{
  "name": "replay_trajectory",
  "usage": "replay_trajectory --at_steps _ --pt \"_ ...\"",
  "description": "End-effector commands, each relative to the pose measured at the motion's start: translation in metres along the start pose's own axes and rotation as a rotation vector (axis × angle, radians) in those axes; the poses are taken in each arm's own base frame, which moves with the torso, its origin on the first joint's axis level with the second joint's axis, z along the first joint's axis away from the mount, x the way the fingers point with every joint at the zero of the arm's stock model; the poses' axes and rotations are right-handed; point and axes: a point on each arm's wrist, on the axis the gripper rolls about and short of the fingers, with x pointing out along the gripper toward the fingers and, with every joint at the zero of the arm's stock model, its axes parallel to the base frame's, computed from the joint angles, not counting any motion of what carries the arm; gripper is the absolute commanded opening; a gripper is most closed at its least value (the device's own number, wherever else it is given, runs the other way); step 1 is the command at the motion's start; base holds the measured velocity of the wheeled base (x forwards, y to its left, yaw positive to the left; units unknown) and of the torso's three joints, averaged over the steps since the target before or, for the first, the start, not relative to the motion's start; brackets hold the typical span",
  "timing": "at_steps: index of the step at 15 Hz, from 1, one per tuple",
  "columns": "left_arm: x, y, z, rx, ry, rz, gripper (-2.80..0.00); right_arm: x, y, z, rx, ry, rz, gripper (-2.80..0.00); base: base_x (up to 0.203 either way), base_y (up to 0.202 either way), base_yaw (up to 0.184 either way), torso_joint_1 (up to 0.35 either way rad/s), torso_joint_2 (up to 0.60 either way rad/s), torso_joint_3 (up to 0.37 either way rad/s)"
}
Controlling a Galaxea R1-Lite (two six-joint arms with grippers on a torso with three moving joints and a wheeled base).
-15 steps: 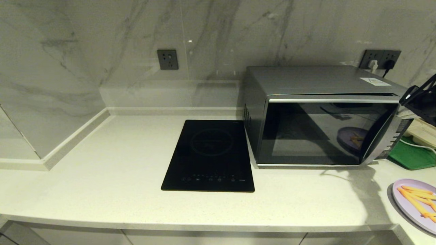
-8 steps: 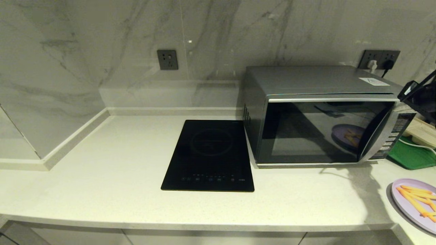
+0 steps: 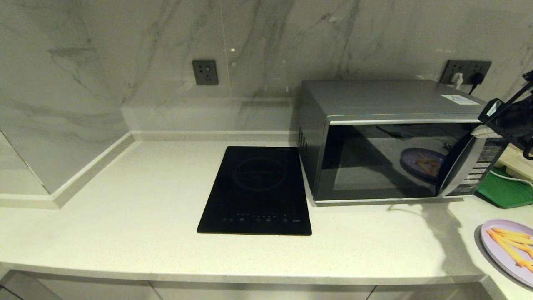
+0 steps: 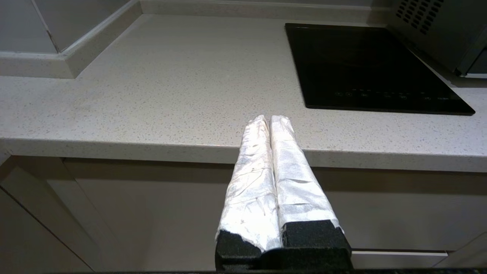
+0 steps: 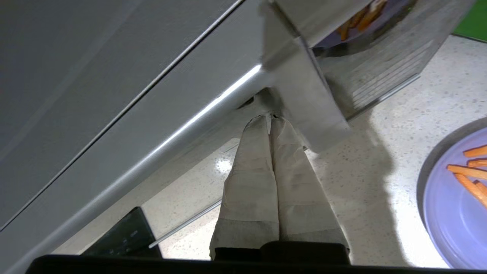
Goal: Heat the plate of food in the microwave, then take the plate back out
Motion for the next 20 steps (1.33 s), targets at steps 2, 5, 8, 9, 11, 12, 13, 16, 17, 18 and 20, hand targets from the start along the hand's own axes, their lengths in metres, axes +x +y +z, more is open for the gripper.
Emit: replay_trajectory --at_steps 2,5,8,9,11,12,13,16,17,18,20 --pt "0.0 0.0 0.0 -0.001 0.0 0.001 -2.8 -0.038 0.006 0.002 -0.007 -0.038 0.048 -2.8 0.0 0.0 0.0 0.0 0.0 0.0" --pt "0.0 0.0 0.0 0.001 0.0 0.001 -2.8 -0.092 0.008 -0.009 -0.14 0.009 0.073 -2.8 0.0 0.0 0.0 0.0 0.0 0.0" --pt "0.0 0.0 0.0 -0.001 0.0 0.001 -2.8 -0.159 0.006 -0.031 -0.335 0.107 0.115 -2.8 0.0 0.0 0.0 0.0 0.0 0.0" --pt "0.0 0.0 0.0 0.0 0.0 0.001 -2.8 -0.185 0.005 -0.04 -0.384 0.138 0.156 -2.8 0.0 0.0 0.0 0.0 0.0 0.0" --pt "0.0 0.0 0.0 -0.001 0.0 0.001 -2.8 -0.24 0.001 -0.066 -0.478 0.204 0.23 -2.8 0.0 0.0 0.0 0.0 0.0 0.0" --pt "0.0 0.0 0.0 -0.001 0.0 0.001 -2.8 -0.263 -0.002 -0.079 -0.523 0.21 0.257 -2.8 0.0 0.0 0.0 0.0 0.0 0.0" --pt "0.0 0.0 0.0 -0.001 0.0 0.001 -2.8 -0.288 -0.007 -0.093 -0.566 0.202 0.282 -2.8 0.0 0.0 0.0 0.0 0.0 0.0" --pt "0.0 0.0 0.0 0.0 0.0 0.001 -2.8 -0.354 -0.031 -0.134 -0.684 0.109 0.31 -2.8 0.0 0.0 0.0 0.0 0.0 0.0" --pt "0.0 0.0 0.0 -0.001 0.0 0.001 -2.8 -0.375 -0.041 -0.149 -0.738 0.041 0.307 -2.8 0.0 0.0 0.0 0.0 0.0 0.0" --pt "0.0 0.0 0.0 -0.001 0.0 0.001 -2.8 -0.396 -0.051 -0.164 -0.783 -0.034 0.306 -2.8 0.0 0.0 0.0 0.0 0.0 0.0" --pt "0.0 0.0 0.0 0.0 0.0 0.001 -2.8 -0.429 -0.07 -0.194 -0.832 -0.166 0.307 -2.8 0.0 0.0 0.0 0.0 0.0 0.0"
